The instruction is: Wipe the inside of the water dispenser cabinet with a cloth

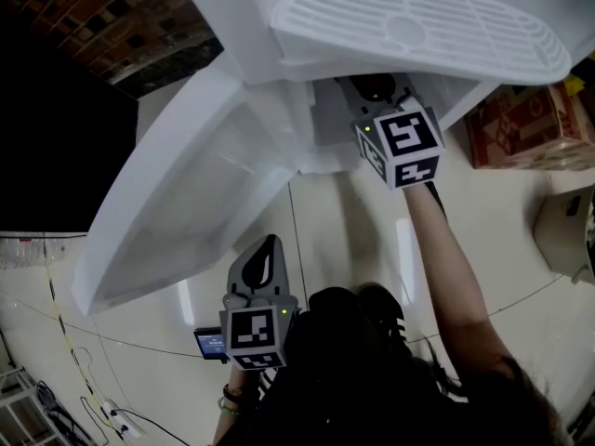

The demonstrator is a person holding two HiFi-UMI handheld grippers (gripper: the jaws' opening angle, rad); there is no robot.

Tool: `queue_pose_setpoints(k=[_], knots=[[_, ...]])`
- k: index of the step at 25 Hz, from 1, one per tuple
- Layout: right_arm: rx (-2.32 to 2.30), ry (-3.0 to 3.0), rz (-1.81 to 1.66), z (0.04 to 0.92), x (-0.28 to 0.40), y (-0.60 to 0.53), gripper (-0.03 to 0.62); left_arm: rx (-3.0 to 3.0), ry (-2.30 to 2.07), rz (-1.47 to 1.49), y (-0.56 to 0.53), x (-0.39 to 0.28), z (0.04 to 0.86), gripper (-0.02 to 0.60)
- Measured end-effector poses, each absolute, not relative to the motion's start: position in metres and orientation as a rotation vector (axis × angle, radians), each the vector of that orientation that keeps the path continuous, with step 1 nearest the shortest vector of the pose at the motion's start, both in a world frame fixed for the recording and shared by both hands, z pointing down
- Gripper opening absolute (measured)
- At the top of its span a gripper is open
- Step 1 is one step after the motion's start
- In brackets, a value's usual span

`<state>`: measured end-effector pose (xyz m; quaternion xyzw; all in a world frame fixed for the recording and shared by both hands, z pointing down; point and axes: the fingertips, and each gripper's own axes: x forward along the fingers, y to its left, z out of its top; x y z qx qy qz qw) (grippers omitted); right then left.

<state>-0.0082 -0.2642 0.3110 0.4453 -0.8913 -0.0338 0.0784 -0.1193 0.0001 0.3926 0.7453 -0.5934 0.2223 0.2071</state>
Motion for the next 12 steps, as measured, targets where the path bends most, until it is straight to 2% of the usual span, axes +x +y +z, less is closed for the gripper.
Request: queue_pose_setpoints(k=[6, 12], knots=[[1.448, -2.731, -0.255, 0.253, 0.001, -0.278, 0.077, 2.05, -1.658, 0.625, 0.004, -0.124, 0.396, 0.003], [1.382, -2.622, -0.103, 0.314, 0.006, -0.29, 0.077, 2.064, -1.652, 0.633, 0.004, -0.121, 0.395, 0.003]])
